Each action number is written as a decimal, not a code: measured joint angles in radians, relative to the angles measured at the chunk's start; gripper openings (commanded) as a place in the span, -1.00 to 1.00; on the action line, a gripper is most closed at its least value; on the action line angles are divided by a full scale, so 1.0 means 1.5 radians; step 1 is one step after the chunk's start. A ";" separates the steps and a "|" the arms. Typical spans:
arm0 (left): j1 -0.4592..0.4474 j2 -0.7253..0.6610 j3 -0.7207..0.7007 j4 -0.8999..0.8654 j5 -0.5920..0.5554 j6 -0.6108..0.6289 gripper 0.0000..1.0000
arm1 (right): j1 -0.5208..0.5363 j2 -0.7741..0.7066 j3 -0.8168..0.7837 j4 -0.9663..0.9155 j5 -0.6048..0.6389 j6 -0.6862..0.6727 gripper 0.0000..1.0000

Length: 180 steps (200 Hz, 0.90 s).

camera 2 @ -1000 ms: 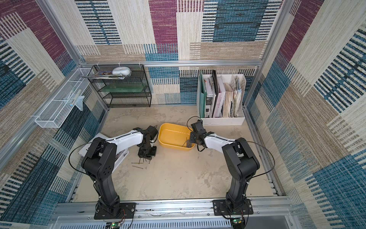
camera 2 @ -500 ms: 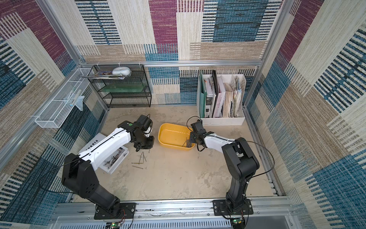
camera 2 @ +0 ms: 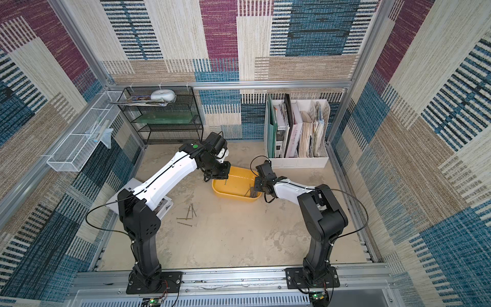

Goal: Put the nails on the desktop into the storage box
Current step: Place the nail in the storage box.

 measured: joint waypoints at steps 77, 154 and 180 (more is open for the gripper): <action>0.003 0.127 0.016 -0.009 -0.002 -0.022 -0.64 | 0.003 0.006 0.000 0.010 0.002 0.000 -1.00; 0.022 0.021 -0.039 -0.003 -0.007 -0.036 -0.28 | 0.003 0.008 0.000 0.014 0.002 -0.001 -1.00; 0.055 -0.077 -0.119 0.010 -0.020 -0.034 -0.27 | 0.003 0.008 -0.001 0.017 0.002 0.000 -1.00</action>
